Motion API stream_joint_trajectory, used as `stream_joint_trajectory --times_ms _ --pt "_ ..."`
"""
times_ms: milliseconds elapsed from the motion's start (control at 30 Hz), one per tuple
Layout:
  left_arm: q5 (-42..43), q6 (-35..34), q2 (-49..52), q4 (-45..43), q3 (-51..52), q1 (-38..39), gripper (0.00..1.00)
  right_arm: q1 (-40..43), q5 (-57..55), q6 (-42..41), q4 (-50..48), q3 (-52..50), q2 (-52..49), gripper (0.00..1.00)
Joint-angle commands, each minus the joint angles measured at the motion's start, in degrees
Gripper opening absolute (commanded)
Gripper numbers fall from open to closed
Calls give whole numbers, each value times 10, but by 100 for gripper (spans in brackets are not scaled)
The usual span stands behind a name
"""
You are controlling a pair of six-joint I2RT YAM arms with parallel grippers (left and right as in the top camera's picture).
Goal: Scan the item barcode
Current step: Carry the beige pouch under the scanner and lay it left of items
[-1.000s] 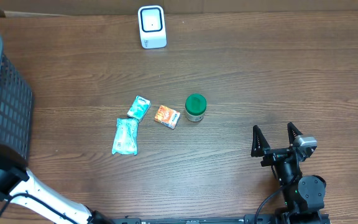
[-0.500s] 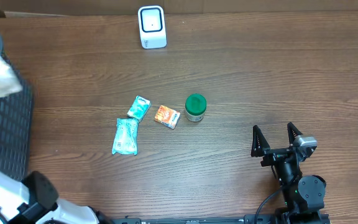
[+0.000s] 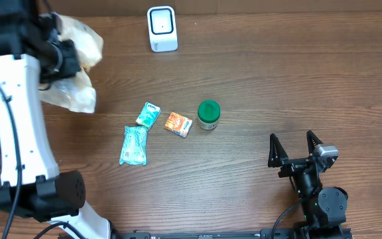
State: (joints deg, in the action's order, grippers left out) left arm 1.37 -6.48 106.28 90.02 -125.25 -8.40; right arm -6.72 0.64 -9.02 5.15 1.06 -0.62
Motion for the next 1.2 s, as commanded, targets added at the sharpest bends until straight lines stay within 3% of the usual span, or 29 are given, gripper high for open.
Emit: stream_joint_trajectory --times_ms 0,300,567,800,1167 --pt "-58 -51 2 -45 119 14 4 3 0 -2 -3 -6 5 100" --pt "2 -83 2 -271 398 14 5 3 0 -2 -3 -6 5 100" --pt "58 -127 3 -436 554 35 4 3 0 -2 -3 -6 5 100" --pt "106 -160 3 -485 593 82 4 3 0 -2 -3 -6 5 100" --pt "108 -211 3 -499 593 156 6 3 0 -2 -3 -6 5 100"
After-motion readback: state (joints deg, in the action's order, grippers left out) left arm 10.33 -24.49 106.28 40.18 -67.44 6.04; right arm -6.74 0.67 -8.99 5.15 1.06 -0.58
